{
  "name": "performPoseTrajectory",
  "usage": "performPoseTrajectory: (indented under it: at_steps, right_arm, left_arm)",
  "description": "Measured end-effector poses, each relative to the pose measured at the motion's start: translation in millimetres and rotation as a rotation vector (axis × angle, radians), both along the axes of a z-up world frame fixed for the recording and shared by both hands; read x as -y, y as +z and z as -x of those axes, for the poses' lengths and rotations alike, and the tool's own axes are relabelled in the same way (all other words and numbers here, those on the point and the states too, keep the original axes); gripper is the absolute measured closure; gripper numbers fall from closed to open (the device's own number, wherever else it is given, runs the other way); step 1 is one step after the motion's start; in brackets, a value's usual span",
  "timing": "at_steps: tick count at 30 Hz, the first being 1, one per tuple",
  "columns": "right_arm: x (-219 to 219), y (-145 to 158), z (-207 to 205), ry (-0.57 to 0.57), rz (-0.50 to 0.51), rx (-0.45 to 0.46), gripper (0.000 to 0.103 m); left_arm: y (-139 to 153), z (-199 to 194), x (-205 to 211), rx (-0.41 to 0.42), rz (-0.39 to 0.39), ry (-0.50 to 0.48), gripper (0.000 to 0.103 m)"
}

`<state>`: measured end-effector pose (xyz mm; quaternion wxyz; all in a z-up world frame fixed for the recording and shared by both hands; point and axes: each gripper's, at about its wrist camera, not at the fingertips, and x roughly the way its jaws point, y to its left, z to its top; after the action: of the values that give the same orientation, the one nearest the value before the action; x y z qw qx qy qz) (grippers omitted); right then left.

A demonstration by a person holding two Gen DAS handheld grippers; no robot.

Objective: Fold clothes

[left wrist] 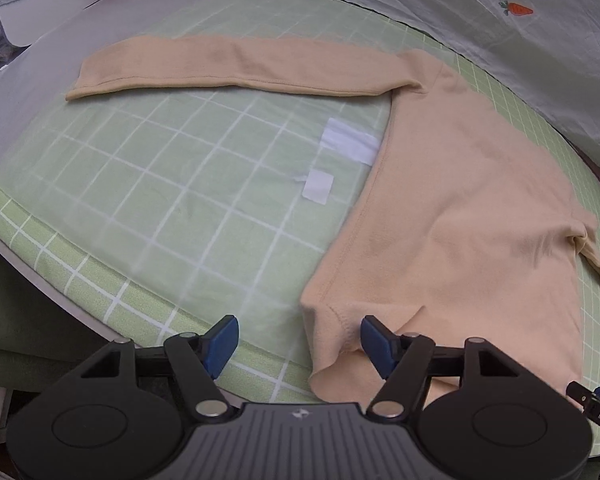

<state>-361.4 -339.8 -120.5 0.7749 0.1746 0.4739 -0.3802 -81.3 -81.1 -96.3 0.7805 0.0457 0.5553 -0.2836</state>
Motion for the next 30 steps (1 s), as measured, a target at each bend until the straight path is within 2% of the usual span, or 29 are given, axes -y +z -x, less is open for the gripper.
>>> performPoseTrajectory:
  at_steps: [3, 4, 10, 14, 21, 25, 30]
  right_arm:
    - [-0.9, 0.7, 1.0, -0.003, 0.004, -0.004, 0.025]
    - [-1.2, 0.9, 1.4, -0.004, 0.006, -0.005, 0.024]
    - [-0.3, 2.0, 7.2, -0.036, 0.019, -0.024, 0.023]
    - [-1.2, 3.8, 10.6, -0.044, 0.033, -0.032, 0.022]
    - [-0.1, 3.5, 9.6, -0.053, 0.033, -0.036, 0.021]
    - [0.3, 2.1, 5.8, -0.045, 0.029, -0.034, 0.021]
    - [3.3, 0.5, -0.7, -0.032, 0.020, -0.029, 0.020]
  left_arm:
    - [7.0, -9.9, 9.7, -0.004, 0.061, 0.025, 0.029]
    - [5.9, -13.2, 13.8, -0.002, 0.058, 0.031, 0.028]
    - [-20.9, -22.6, 48.5, 0.005, -0.118, 0.002, 0.028]
    - [-24.9, -15.9, 57.2, 0.038, -0.173, -0.062, 0.026]
    - [-22.9, -8.8, 32.0, -0.001, -0.205, -0.093, 0.026]
    - [-22.5, -8.8, 11.2, -0.022, -0.234, -0.076, 0.026]
    - [-19.9, -8.9, -0.9, -0.028, -0.227, -0.063, 0.025]
